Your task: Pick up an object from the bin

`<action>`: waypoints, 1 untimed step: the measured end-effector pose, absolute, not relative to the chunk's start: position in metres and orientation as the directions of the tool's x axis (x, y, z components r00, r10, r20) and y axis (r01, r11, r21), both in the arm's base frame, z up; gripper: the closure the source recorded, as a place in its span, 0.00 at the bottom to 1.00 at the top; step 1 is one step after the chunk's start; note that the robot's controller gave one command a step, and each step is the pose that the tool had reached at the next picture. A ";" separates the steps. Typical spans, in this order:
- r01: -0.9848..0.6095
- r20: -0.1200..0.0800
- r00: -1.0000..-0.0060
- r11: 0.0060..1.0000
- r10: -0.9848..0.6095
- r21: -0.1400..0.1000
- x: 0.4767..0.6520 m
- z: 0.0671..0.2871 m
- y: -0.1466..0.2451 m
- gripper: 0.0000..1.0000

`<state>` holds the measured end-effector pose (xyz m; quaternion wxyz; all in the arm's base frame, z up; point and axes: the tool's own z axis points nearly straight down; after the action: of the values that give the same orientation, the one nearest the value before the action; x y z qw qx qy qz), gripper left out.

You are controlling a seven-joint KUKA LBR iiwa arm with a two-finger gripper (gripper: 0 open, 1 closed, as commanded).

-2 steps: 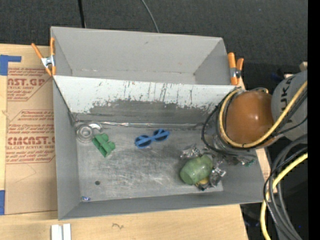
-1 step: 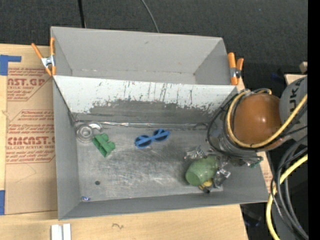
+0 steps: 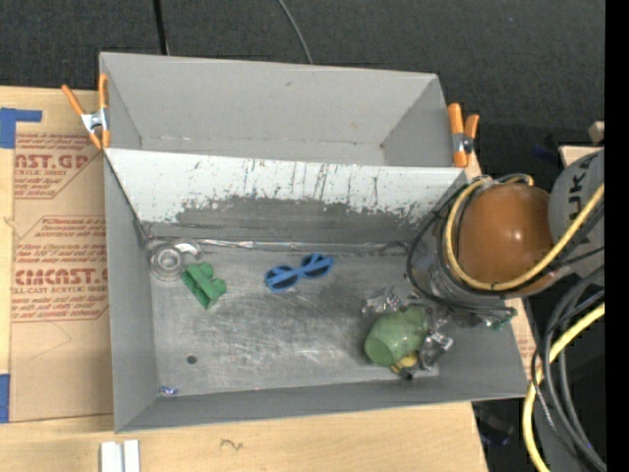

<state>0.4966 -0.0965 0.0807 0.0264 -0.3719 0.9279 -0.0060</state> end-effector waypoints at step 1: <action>-0.690 -0.007 -0.723 0.723 -0.690 -0.004 0.499 0.097 -0.095 1.00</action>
Offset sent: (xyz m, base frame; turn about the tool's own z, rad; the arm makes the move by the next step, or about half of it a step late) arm 0.0000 -0.0001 0.0147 0.0007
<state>0.4991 -0.0947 0.0972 0.0038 -0.3719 0.9283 -0.0006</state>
